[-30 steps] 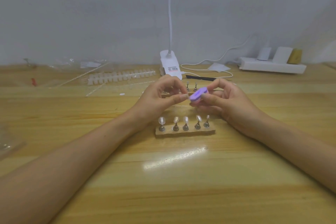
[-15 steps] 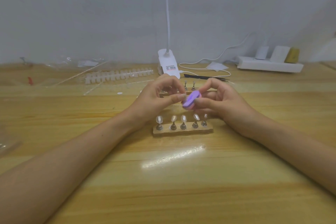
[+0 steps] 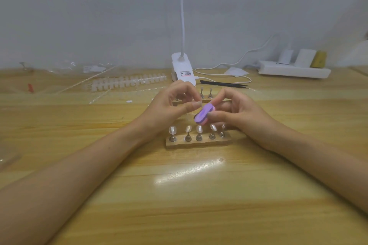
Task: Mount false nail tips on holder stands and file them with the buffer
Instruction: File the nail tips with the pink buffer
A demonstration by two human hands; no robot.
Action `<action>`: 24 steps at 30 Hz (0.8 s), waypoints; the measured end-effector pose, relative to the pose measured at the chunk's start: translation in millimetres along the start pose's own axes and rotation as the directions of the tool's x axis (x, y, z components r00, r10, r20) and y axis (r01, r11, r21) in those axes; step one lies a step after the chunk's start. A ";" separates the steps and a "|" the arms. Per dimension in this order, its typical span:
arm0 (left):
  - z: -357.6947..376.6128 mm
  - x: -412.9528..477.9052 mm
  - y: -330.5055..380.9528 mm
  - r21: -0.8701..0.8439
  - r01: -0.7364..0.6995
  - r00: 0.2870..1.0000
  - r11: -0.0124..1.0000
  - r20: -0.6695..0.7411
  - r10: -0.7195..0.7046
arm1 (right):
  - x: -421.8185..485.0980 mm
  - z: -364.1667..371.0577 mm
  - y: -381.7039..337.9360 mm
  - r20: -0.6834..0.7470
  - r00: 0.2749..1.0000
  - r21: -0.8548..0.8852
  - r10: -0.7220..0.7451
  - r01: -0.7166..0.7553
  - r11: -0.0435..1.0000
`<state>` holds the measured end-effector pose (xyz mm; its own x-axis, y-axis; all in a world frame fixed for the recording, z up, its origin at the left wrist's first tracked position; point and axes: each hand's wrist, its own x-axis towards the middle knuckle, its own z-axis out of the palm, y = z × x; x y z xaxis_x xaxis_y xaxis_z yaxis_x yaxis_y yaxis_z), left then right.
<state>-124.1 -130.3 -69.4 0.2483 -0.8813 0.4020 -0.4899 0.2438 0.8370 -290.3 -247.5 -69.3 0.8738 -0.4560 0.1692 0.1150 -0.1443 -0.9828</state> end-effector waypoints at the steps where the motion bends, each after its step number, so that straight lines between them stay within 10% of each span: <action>1: -0.1 -0.1 -0.1 -0.006 0.004 1.000 1.000 -0.005 -0.004 | -0.6 0.7 0.1 0.016 1.000 -0.014 -0.003 0.003 1.000; 24: 0.1 -0.1 0.1 0.000 -0.028 1.000 1.000 0.005 0.028 | 2.9 -1.3 0.1 -0.018 0.999 0.059 0.040 -0.039 0.997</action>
<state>-124.2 -130.2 -69.4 0.2306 -0.8760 0.4235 -0.4965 0.2684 0.8255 -288.4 -250.0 -68.7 0.8690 -0.4772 0.1308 0.1084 -0.0742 -0.9913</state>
